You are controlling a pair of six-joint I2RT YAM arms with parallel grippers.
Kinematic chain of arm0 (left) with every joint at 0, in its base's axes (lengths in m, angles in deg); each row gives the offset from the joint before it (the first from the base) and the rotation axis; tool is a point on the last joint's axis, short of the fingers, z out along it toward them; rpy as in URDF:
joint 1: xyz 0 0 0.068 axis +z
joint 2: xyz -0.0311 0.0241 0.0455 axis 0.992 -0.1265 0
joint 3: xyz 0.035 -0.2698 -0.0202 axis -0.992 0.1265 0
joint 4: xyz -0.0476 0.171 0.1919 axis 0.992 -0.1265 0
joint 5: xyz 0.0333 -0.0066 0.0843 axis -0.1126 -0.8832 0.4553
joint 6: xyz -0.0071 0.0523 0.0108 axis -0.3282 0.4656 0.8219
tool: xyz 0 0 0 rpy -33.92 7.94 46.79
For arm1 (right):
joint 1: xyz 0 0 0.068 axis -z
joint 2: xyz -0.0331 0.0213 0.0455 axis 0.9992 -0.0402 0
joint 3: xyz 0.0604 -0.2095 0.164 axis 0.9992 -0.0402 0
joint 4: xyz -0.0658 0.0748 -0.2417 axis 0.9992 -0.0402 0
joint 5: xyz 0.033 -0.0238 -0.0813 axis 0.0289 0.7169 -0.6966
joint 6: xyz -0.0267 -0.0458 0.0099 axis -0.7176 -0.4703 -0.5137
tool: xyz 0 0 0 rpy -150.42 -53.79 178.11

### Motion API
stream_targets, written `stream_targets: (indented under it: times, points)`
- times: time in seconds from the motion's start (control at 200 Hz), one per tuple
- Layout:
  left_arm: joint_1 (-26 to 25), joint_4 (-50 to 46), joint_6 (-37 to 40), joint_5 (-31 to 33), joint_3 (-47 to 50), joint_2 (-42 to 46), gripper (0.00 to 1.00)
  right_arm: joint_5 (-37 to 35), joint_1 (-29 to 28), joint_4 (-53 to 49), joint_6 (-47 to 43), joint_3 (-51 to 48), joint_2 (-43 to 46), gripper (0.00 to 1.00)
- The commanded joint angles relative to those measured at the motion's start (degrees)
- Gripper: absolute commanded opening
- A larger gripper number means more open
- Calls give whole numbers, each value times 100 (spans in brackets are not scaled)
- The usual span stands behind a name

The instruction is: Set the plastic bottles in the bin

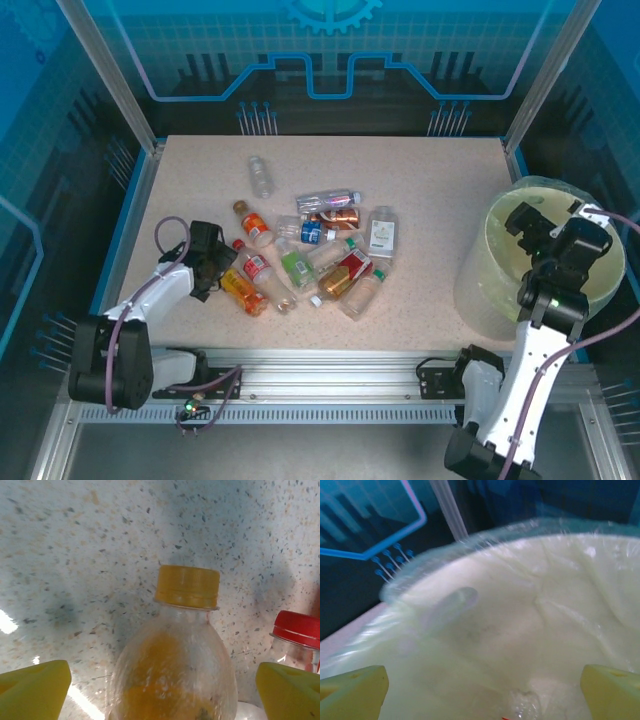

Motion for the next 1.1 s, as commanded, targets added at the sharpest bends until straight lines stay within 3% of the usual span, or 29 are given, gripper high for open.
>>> stream_targets:
  times: [0.0, 0.14, 0.45, 0.61, 0.805, 0.965, 1.095]
  points:
    - [47, 506, 98, -510, 210, -203, 90, 840, -313, 101, -178, 263, 195, 100]
    - [47, 788, 121, -649, 333, -368, 82, 1808, -705, 289, -311, 453, 150, 100]
    - [47, 1100, 529, -549, 555, -248, 58, 2324, -2445, 763, -456, 569, -217, 100]
    - [48, 1106, 934, -397, 538, 292, 52, 1821, -3578, 784, -711, 828, -672, 100]
    - [43, 1550, 1374, -442, 565, 1548, 48, 1277, -4821, 1082, -875, 1073, -1415, 100]
    - [14, 2367, 1479, -1036, 482, 2321, 47, 1086, -5689, 1140, -968, 1379, -2146, 100]
    - [-182, 3108, 1433, -1727, 184, 2309, 44, 1184, -6304, 1421, -859, 1511, -2798, 100]
